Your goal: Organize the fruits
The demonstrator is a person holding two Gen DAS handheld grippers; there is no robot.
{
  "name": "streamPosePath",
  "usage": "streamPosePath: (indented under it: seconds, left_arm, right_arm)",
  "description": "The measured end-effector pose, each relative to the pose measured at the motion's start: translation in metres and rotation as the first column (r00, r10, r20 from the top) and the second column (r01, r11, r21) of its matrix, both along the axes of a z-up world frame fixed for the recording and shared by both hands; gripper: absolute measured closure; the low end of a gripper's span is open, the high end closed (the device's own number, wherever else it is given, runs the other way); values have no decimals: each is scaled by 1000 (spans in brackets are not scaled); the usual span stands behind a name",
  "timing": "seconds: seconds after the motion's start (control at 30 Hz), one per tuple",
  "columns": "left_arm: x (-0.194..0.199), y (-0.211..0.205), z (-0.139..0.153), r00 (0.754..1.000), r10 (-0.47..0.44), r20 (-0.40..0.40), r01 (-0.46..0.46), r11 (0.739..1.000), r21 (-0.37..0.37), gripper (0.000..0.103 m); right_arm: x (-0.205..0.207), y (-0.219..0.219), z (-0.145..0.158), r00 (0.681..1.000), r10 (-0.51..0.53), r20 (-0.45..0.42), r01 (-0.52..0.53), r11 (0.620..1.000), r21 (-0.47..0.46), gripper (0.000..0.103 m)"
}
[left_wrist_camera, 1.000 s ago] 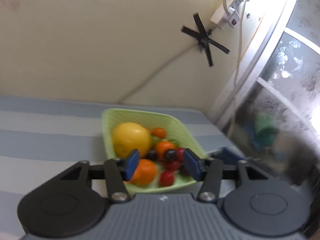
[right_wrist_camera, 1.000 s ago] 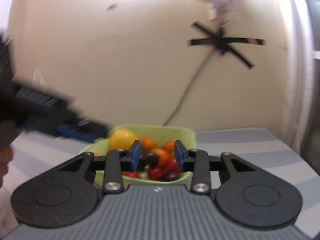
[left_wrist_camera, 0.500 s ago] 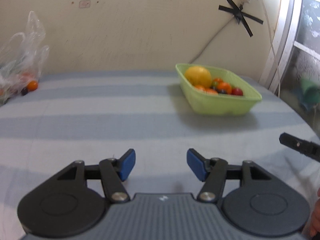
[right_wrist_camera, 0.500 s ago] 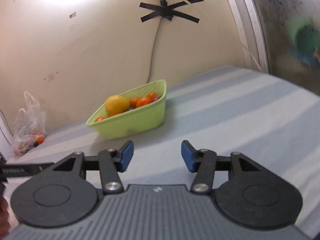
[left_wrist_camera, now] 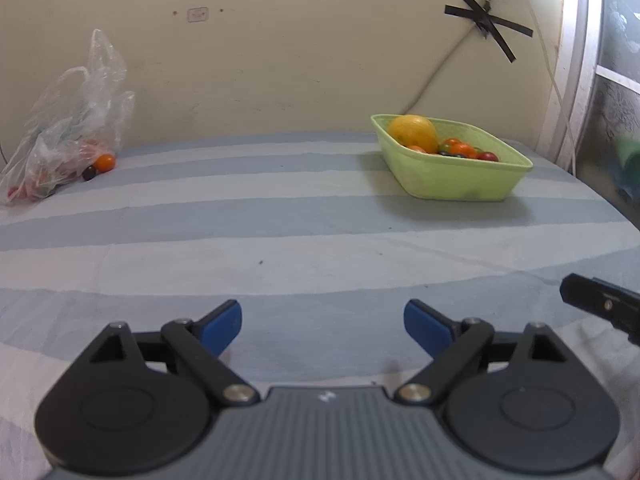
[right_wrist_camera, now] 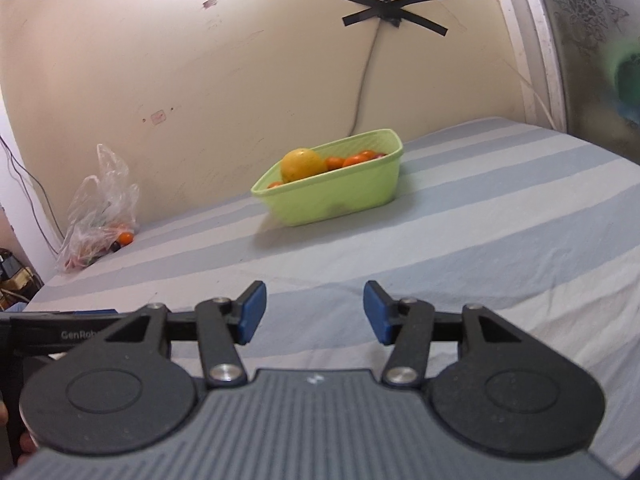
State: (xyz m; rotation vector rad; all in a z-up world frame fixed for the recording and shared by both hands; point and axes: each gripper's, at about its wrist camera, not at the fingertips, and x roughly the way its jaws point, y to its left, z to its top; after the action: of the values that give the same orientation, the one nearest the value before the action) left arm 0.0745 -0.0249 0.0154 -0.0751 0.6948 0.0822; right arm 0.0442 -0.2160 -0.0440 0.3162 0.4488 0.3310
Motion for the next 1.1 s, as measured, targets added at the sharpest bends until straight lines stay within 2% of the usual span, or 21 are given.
streamPosePath:
  seconds: [0.63,1.1]
  left_arm:
    - [5,0,-2,999,41,-3,-41,999,23,6]
    - [27,-7,-3,998,57,4,-57,996,72,3]
  right_arm:
    - [1,-5,-3,1000,17,-2,-17,1000,1,43]
    - [28,-29,-2,999,-51,-14,51,998,-38,42]
